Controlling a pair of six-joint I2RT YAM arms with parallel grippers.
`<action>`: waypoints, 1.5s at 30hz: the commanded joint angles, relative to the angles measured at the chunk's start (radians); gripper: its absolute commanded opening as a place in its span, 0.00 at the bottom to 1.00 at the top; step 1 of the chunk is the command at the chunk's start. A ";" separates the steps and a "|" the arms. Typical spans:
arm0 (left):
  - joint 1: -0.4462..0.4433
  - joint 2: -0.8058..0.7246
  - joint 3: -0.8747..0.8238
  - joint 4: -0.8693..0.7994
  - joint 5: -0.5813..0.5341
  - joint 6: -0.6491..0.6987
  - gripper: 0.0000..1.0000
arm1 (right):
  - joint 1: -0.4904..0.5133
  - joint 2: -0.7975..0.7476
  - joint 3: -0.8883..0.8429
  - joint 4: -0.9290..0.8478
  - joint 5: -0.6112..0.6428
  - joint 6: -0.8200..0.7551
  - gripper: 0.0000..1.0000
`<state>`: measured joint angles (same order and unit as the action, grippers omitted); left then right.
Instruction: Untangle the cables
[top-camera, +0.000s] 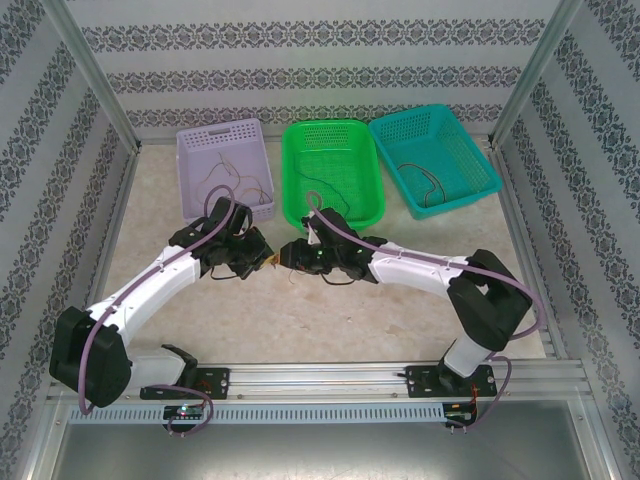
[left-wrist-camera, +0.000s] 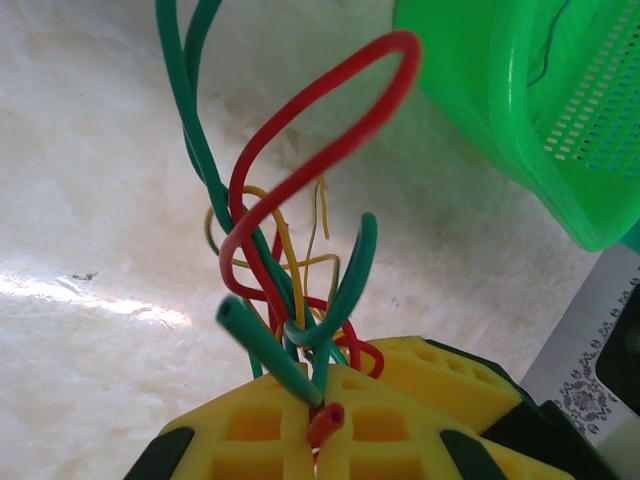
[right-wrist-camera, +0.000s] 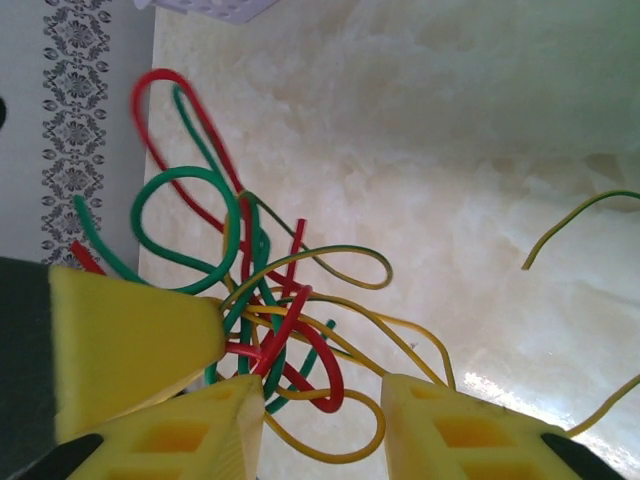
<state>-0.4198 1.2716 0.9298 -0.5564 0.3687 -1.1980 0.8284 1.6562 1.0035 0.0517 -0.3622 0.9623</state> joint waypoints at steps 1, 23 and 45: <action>-0.016 -0.019 0.013 0.047 0.021 -0.020 0.00 | -0.005 0.024 0.034 0.029 -0.019 0.019 0.30; 0.041 -0.058 0.125 -0.312 -0.234 0.127 0.11 | -0.061 -0.280 -0.119 -0.189 0.113 -0.250 0.00; -0.009 0.025 -0.047 0.115 0.103 -0.140 0.67 | -0.055 -0.295 -0.081 -0.199 -0.025 -0.404 0.00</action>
<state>-0.4129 1.2770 0.9047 -0.5789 0.3908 -1.2282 0.7700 1.3880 0.9051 -0.1497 -0.3408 0.5964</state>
